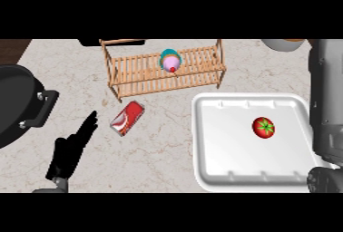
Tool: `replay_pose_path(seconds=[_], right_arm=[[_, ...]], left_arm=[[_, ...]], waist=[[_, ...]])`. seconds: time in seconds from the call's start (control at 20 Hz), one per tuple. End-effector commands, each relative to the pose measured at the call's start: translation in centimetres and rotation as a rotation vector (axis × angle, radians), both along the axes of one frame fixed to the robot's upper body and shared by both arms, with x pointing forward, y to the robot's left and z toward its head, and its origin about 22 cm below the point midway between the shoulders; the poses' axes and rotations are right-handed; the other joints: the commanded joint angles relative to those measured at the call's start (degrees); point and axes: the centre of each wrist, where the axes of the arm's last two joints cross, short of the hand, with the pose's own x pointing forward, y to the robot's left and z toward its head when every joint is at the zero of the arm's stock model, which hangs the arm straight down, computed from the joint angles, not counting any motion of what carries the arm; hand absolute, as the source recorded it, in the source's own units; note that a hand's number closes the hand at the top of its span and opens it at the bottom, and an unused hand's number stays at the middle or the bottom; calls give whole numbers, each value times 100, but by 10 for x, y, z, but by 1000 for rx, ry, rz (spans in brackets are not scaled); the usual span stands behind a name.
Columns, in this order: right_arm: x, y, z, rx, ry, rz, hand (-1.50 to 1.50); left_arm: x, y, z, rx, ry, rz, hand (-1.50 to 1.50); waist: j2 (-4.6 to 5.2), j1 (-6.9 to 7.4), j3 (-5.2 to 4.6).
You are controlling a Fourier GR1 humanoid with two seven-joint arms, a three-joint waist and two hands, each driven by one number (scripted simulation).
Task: Pick the cupcake from the tray and place it in the tiered shelf
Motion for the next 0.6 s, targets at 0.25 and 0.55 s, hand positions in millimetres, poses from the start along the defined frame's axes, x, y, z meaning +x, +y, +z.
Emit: replay_pose_path(seconds=[0.25, 0.55], right_arm=[[-92, -81, -10, -100, 28, 76, -150], [-136, -124, -15, -146, 27, 94, -150]], left_arm=[[1, 11, 2, 11, 0, 15, 0], [10, -1, 1, 9, -1, -30, 0]], waist=[[23, -6, -4], [80, 157, -2]])
